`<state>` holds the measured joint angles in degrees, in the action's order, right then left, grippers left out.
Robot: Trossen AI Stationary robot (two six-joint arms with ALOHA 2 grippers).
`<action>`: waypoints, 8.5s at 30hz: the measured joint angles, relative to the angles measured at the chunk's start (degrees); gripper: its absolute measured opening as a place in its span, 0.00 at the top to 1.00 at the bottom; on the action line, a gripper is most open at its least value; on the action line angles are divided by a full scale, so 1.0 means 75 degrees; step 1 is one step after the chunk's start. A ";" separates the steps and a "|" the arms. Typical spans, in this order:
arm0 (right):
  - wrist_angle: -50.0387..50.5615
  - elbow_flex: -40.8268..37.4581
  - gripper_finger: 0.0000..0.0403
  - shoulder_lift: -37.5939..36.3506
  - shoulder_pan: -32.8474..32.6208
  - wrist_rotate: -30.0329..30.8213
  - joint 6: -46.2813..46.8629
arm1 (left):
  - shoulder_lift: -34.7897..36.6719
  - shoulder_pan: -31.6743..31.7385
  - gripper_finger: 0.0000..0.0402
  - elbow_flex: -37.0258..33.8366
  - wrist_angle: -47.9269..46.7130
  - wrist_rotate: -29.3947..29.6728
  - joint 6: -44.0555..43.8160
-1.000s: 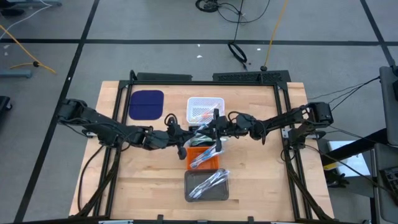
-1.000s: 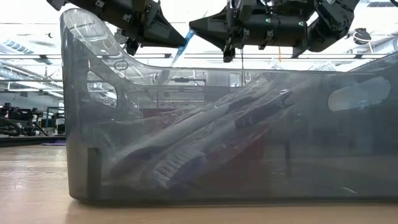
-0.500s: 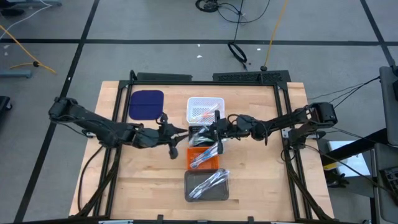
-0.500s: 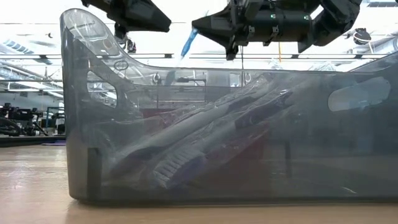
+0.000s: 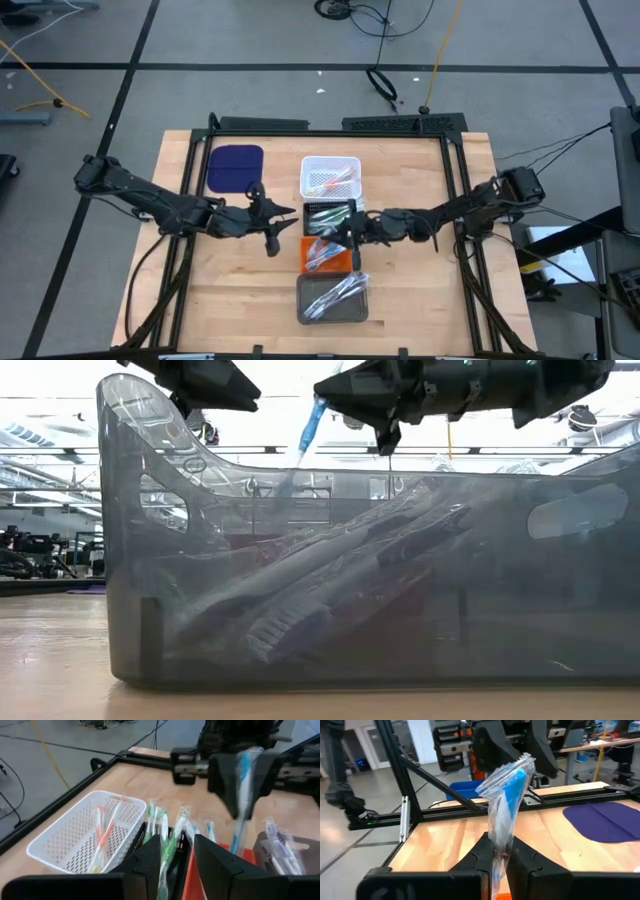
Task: Pick & Place Toothbrushes
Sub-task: Put the blue toothbrush into the orange basket, then return to Home Position
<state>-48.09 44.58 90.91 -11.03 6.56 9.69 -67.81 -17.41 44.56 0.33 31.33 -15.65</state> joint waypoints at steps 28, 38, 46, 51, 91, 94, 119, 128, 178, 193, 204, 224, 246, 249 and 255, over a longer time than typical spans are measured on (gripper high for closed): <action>-0.1472 0.0003 0.96 0.1889 -0.0926 0.2350 0.1507 | -0.0006 -0.0157 0.70 0.0000 -0.0627 -0.0052 -0.0578; -0.1260 0.0003 0.94 0.1832 -0.0923 0.2321 0.1338 | -0.0006 -0.0160 0.70 0.0000 -0.0693 -0.0049 -0.0578; -0.1149 0.0003 0.74 0.1836 -0.0923 0.2304 0.0917 | -0.0006 -0.0160 0.70 -0.0003 -0.0710 -0.0046 -0.0532; -0.1135 0.0003 0.60 0.1836 -0.0923 0.2133 0.0564 | -0.0006 -0.0160 0.70 -0.0003 -0.0710 -0.0040 -0.0523; 0.2604 0.0000 0.30 -0.1131 -0.0990 0.2754 -0.1629 | -0.0009 -0.0103 0.70 -0.0006 -0.0876 0.0420 0.0274; 0.3672 0.0003 0.30 -0.1516 -0.0994 0.2734 -0.1879 | -0.0009 -0.0002 0.70 -0.0006 -0.0979 0.0515 0.0434; 0.3295 -0.3914 0.30 -0.6731 0.0105 0.3189 -0.1105 | 0.2120 0.1745 0.70 -0.1803 -0.0810 -0.0375 0.1151; 0.3231 -0.4953 0.30 -0.8330 0.0596 0.3185 -0.1220 | 0.4574 0.1920 0.70 -0.3596 -0.0439 -0.0396 0.1086; 0.4507 -0.5578 0.30 -1.0413 0.0708 0.3296 -0.0431 | 0.6644 0.1920 0.70 -0.5555 -0.0403 0.0028 0.0060; 0.4113 -0.5581 0.30 -1.2101 0.0723 0.3311 -0.0440 | 0.6645 0.1920 0.70 -0.5557 -0.0404 0.0027 0.0060; 0.4162 -0.5581 0.30 -1.2059 0.0723 0.3314 -0.0440 | 0.6642 0.1920 0.70 -0.5557 -0.0404 0.0027 0.0057; 0.4164 -0.5581 0.30 -1.2056 0.0723 0.3317 -0.0440 | 0.6642 0.1920 0.70 -0.5560 -0.0404 0.0026 0.0057; 0.4164 -0.5581 0.30 -1.2056 0.0723 0.3317 -0.0440 | 0.6642 0.1920 0.70 -0.5560 -0.0404 0.0024 0.0057; 0.4164 -0.5581 0.30 -1.2056 0.0725 0.3317 -0.0440 | 0.6642 0.1920 0.70 -0.5560 -0.0404 0.0024 0.0057; 0.4164 -0.5581 0.30 -1.2056 0.0723 0.3317 -0.0440 | 0.6642 0.1920 0.70 -0.5560 -0.0404 0.0024 0.0057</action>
<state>-16.86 2.72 0.49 -5.61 31.44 6.39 -18.00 -3.01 2.85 -2.70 31.51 -15.22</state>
